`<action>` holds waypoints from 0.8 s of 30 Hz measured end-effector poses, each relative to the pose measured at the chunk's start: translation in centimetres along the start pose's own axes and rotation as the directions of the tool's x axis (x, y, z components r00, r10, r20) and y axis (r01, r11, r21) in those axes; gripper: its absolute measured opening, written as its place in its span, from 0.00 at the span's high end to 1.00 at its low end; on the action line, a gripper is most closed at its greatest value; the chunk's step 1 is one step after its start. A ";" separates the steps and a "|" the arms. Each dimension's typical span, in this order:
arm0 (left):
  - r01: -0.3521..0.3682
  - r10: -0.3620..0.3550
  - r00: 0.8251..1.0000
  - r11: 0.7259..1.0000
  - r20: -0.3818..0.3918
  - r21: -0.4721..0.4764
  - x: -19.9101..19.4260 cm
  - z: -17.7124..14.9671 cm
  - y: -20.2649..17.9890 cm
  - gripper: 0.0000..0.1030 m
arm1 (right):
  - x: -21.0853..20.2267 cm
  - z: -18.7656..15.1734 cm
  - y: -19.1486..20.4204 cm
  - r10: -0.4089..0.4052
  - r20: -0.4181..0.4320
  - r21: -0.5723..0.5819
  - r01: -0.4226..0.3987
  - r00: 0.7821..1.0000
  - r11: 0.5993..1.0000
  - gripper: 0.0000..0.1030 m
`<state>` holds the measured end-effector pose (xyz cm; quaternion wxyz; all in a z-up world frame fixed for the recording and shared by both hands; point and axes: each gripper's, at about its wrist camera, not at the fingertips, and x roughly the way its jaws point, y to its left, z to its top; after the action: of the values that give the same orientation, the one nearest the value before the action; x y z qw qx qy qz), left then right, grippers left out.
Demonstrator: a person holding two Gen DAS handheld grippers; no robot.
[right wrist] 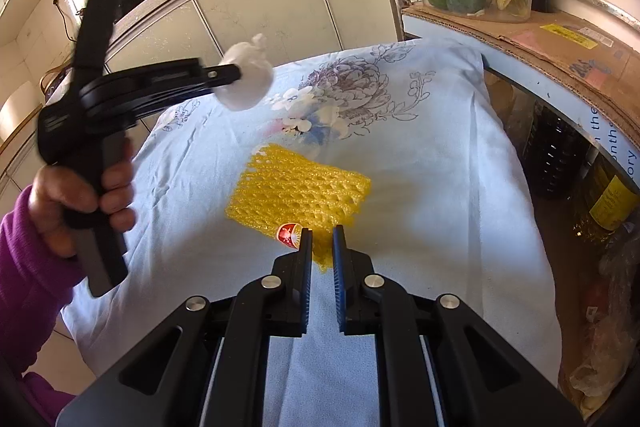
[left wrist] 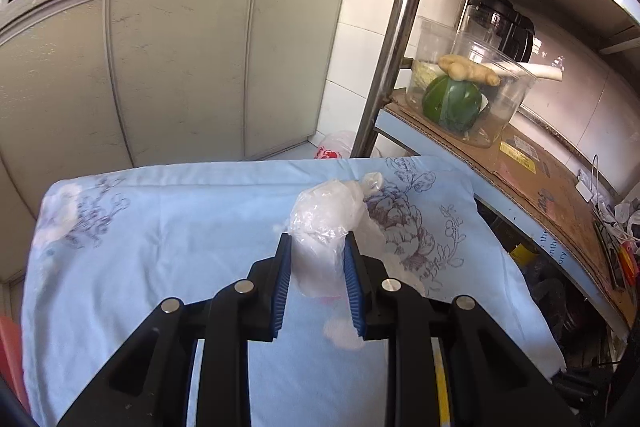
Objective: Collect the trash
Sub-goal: 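Carry the white plastic bag and yellow foam net over the pink bucket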
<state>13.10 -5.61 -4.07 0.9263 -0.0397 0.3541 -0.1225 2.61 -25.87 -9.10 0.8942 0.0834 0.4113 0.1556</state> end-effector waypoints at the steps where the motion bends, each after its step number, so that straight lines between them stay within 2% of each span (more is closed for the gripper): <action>1: -0.011 0.011 1.000 1.000 0.001 0.004 -0.7 -0.3 0.1 0.76 | 0.0 0.0 0.0 0.001 -0.002 -0.001 -0.001 1.000 1.000 0.90; 4: -0.063 0.063 0.998 0.998 0.014 0.024 -3.3 -1.8 0.4 0.76 | 0.1 0.0 0.1 0.001 -0.007 -0.004 -0.001 1.000 1.000 0.90; 11: -0.143 0.143 0.990 0.990 0.018 -0.002 -8.6 -5.2 1.7 0.76 | 0.0 0.0 0.2 -0.012 -0.007 -0.021 0.012 1.000 1.000 0.90; 19: -0.203 0.204 0.978 0.979 0.049 -0.018 -12.7 -7.7 2.4 0.76 | -0.2 0.1 1.9 -0.061 0.010 -0.105 0.061 0.998 0.993 0.90; 24: -0.223 0.226 0.973 0.973 0.058 -0.052 -14.2 -8.7 3.0 0.76 | -0.1 0.1 3.8 -0.036 0.006 -0.148 0.036 0.999 0.988 0.90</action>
<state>-2.30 1.05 -1.81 0.9438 -0.0244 0.3295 -0.0078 1.78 -22.32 -7.93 0.9012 0.0097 0.3988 0.1693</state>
